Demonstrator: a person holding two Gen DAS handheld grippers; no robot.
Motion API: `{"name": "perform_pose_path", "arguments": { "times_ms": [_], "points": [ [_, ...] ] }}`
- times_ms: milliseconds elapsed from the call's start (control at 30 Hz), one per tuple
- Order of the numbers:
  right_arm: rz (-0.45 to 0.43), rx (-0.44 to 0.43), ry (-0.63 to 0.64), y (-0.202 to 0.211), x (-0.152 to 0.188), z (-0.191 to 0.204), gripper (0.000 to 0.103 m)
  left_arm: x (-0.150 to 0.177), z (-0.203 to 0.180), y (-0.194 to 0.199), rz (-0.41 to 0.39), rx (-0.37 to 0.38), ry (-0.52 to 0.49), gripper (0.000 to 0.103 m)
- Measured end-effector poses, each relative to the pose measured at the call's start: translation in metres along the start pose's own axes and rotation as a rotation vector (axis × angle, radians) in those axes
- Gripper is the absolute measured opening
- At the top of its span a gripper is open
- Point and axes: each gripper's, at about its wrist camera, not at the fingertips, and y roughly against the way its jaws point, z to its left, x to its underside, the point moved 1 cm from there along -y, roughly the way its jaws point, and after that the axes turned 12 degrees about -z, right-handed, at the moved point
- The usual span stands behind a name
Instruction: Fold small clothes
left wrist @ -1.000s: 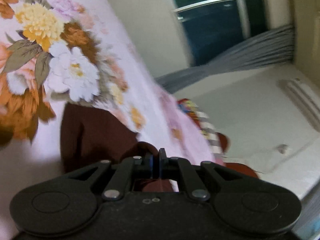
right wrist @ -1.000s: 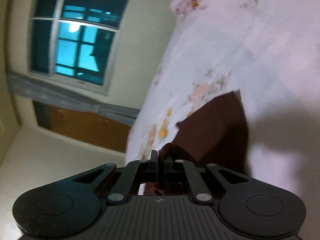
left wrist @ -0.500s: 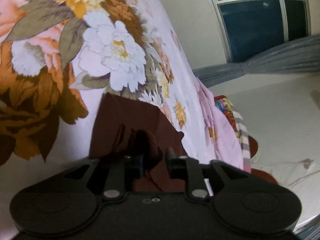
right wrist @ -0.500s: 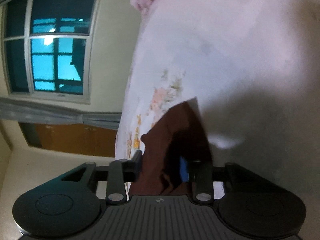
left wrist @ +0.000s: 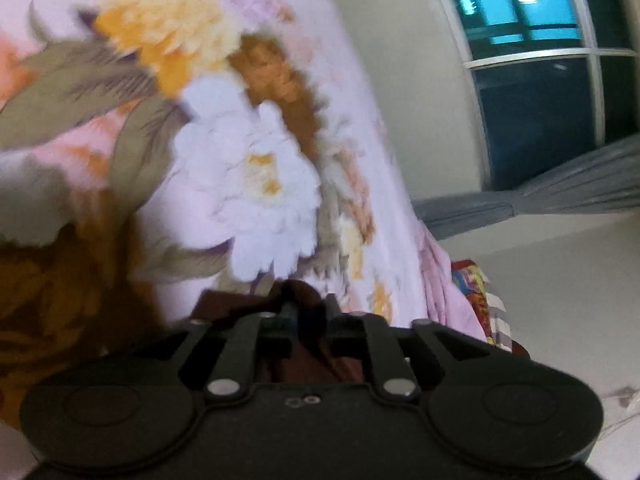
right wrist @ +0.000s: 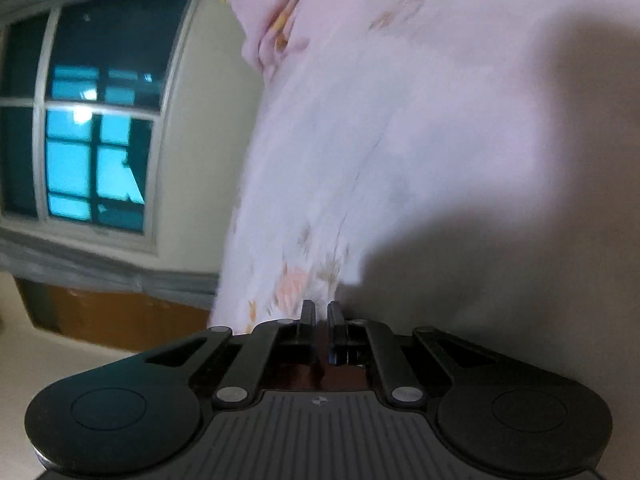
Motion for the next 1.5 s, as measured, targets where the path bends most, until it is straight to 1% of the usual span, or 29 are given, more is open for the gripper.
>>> {"name": "perform_pose_path", "arguments": {
  "times_ms": [33,67,133,167,233,333,400,433,467,500,533,600,700,733,767,800,833,867,900,967,1033,1133,1267,1300,1367,1400,1433,1467,1500],
  "points": [
    [0.008,-0.003,0.046,0.008,-0.001,0.002,0.006,-0.003,-0.003,0.008,-0.012,0.014,-0.044,0.024],
    [0.013,-0.006,0.148,0.018,-0.001,0.01,0.006,-0.007,-0.008,0.017,-0.025,-0.004,-0.122,0.026],
    [0.004,0.019,0.387,0.032,0.004,0.029,0.006,-0.016,-0.012,0.03,-0.024,0.014,-0.19,0.027],
    [0.011,0.016,0.46,0.032,0.009,0.037,0.006,-0.02,-0.016,0.036,-0.039,0.015,-0.241,0.031],
    [0.032,-0.007,0.531,0.03,0.016,0.046,0.006,-0.026,-0.025,0.046,-0.064,-0.009,-0.375,0.039],
    [0.047,-0.018,0.608,0.014,0.027,0.059,0.006,-0.024,-0.036,0.039,-0.021,-0.043,-0.524,0.039],
    [0.073,-0.005,0.63,-0.013,0.034,0.069,0.008,-0.021,-0.045,0.03,-0.002,-0.032,-0.614,0.039],
    [0.072,0.014,0.655,-0.019,0.038,0.072,0.014,-0.019,-0.05,0.026,0.003,-0.029,-0.652,0.039],
    [0.075,0.026,0.664,-0.023,0.039,0.072,0.038,-0.017,-0.054,0.022,0.011,-0.005,-0.684,0.045],
    [0.069,0.031,0.662,-0.026,0.04,0.069,0.058,-0.016,-0.057,0.02,0.019,0.019,-0.714,0.05],
    [0.054,0.018,0.668,-0.029,0.041,0.071,0.059,-0.015,-0.061,0.016,0.017,0.033,-0.743,0.057],
    [0.061,0.003,0.672,-0.033,0.04,0.075,0.059,-0.012,-0.063,0.004,0.039,0.057,-0.787,0.059],
    [0.083,0.017,0.701,-0.049,0.042,0.075,0.059,-0.007,-0.061,-0.014,0.084,0.025,-0.831,0.055],
    [0.093,0.018,0.71,-0.054,0.042,0.074,0.059,-0.006,-0.061,-0.016,0.087,0.026,-0.842,0.054],
    [0.106,0.012,0.708,-0.058,0.042,0.074,0.058,-0.004,-0.061,-0.018,0.095,0.037,-0.849,0.048],
    [0.113,0.004,0.717,-0.059,0.042,0.074,0.04,-0.002,-0.06,-0.02,0.104,0.042,-0.857,0.043],
    [0.127,0.007,0.736,-0.063,0.043,0.074,0.026,0.0,-0.06,-0.024,0.122,0.038,-0.864,0.031],
    [0.134,0.027,0.758,-0.067,0.045,0.074,0.008,0.003,-0.059,-0.029,0.143,0.031,-0.867,0.022],
    [0.134,0.031,0.772,-0.067,0.047,0.074,0.006,0.006,-0.058,-0.033,0.155,0.031,-0.873,0.02],
    [0.115,0.018,0.797,-0.065,0.05,0.074,0.005,0.009,-0.057,-0.036,0.156,0.046,-0.874,0.004],
    [0.064,-0.02,0.797,-0.055,0.05,0.076,0.005,0.011,-0.061,-0.031,0.11,0.065,-0.87,0.004],
    [-0.01,-0.091,0.812,-0.041,0.051,0.083,0.005,0.01,-0.07,-0.019,0.045,0.137,-0.869,0.004],
    [-0.084,-0.124,0.837,-0.032,0.048,0.091,0.005,0.003,-0.079,-0.01,-0.044,0.2,-0.829,0.004],
    [-0.094,-0.119,0.827,-0.033,0.046,0.09,0.005,0.002,-0.078,-0.013,-0.055,0.183,-0.826,0.004],
    [-0.102,-0.041,0.829,-0.045,0.044,0.082,0.005,0.003,-0.072,-0.026,-0.034,0.119,-0.839,0.004],
    [-0.088,-0.019,0.821,-0.05,0.043,0.077,0.005,0.005,-0.066,-0.034,-0.006,0.064,-0.851,0.004],
    [-0.062,0.029,0.826,-0.057,0.044,0.071,0.005,0.007,-0.059,-0.044,0.05,0.012,-0.849,0.004],
    [-0.05,0.053,0.828,-0.061,0.046,0.067,0.005,0.01,-0.055,-0.046,0.061,0.004,-0.86,0.004],
    [-0.052,0.043,0.829,-0.06,0.047,0.065,0.005,0.011,-0.055,-0.043,0.049,0.013,-0.87,0.004]
  ]
}}
